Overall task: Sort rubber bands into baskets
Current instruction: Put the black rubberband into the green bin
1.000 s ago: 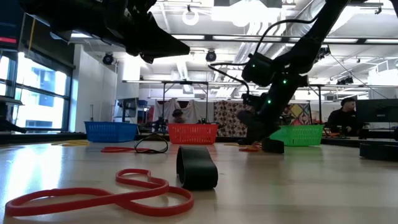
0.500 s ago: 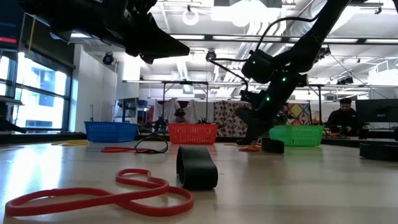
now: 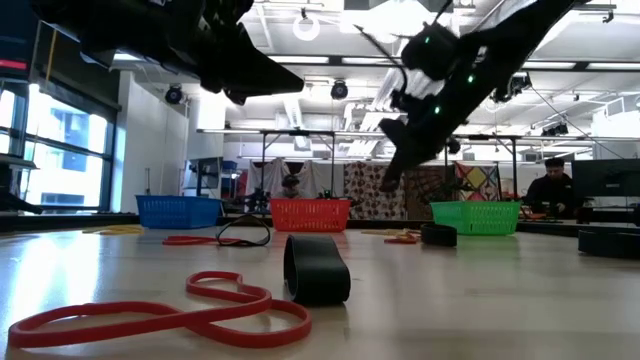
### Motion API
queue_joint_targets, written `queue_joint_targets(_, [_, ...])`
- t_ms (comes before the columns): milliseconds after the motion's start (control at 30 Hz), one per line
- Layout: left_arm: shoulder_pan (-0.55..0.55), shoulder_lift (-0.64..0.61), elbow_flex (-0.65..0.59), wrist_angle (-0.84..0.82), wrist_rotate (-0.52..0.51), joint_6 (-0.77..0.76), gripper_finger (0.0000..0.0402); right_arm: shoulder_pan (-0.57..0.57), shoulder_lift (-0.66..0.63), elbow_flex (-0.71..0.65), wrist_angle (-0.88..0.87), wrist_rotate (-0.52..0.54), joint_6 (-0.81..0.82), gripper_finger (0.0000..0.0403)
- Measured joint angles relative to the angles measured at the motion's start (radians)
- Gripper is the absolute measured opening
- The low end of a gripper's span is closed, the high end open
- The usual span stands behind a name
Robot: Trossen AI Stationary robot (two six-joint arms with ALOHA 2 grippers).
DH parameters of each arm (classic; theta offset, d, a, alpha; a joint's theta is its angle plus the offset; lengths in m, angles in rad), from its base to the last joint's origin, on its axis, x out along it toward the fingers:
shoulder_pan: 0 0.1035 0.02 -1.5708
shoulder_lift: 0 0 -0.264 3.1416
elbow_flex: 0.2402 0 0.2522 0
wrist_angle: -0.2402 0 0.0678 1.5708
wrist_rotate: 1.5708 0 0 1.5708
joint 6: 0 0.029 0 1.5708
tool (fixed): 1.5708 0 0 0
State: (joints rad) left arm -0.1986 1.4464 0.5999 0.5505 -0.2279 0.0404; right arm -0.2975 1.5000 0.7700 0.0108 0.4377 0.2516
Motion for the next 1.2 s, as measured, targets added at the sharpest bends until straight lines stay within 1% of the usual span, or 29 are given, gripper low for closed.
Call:
queue_joint_targets(267, [0.000, 0.000, 0.000, -0.008, 0.000, -0.029, 0.0000, 0.033, -0.124, 0.000, -0.072, 0.115, 0.002, 0.0001])
queue_joint_targets(367, [0.000, 0.000, 0.000, -0.008, 0.000, -0.024, 0.0000, 0.043, -0.162, 0.000, -0.120, 0.188, 0.014, 0.0001])
queue_joint_targets(533, [0.000, 0.000, 0.000, -0.007, 0.000, -0.030, 0.0000, 0.027, -0.220, 0.000, -0.265, 0.287, 0.078, 0.0001])
queue_joint_targets(633, [0.001, 0.000, 0.000, -0.007, 0.000, -0.039, 0.0000, 0.000, -0.227, 0.000, -0.367, 0.336, 0.140, 0.0000])
queue_joint_targets(767, [0.002, 0.000, 0.000, -0.007, 0.000, -0.039, 0.0000, -0.042, -0.225, 0.000, -0.452, 0.352, 0.203, 0.0000])
queue_joint_targets(933, [0.002, 0.000, 0.000, -0.007, 0.000, -0.038, 0.0000, -0.085, -0.224, 0.000, -0.464, 0.353, 0.185, 0.0000])
queue_joint_targets(1200, [0.002, 0.000, 0.000, -0.007, 0.000, -0.037, 0.0000, -0.189, -0.224, -0.005, -0.461, 0.287, 0.174, 0.0000])
